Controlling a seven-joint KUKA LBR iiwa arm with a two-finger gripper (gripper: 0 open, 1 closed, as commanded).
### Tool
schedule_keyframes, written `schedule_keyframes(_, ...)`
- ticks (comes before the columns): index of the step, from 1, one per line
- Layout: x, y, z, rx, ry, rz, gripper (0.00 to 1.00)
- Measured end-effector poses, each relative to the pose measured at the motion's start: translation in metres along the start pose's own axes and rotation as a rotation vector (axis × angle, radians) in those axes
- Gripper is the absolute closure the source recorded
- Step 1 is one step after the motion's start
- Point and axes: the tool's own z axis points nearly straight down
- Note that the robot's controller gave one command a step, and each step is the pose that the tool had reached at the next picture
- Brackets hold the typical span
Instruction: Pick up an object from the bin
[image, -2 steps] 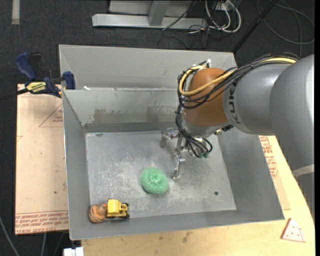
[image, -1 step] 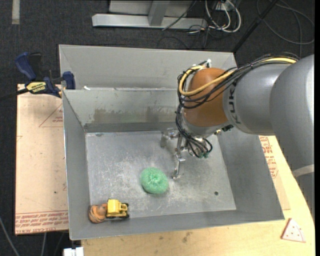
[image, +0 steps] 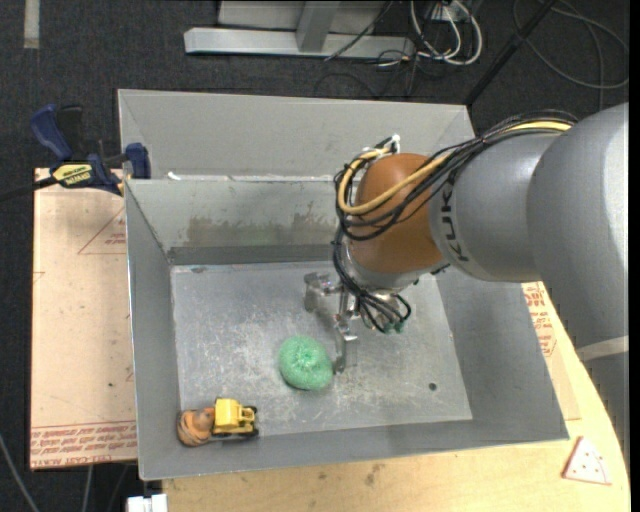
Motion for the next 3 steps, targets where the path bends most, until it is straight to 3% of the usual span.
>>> schedule_keyframes(1, 0.034, 0.036, 0.002, -0.003, 0.000, -0.127, 0.00)
schedule_keyframes(2, -0.002, 0.055, 0.000, -0.003, -0.003, -0.295, 1.00)
schedule_keyframes(3, -0.001, 0.055, 0.001, -0.003, -0.002, -0.295, 0.00)
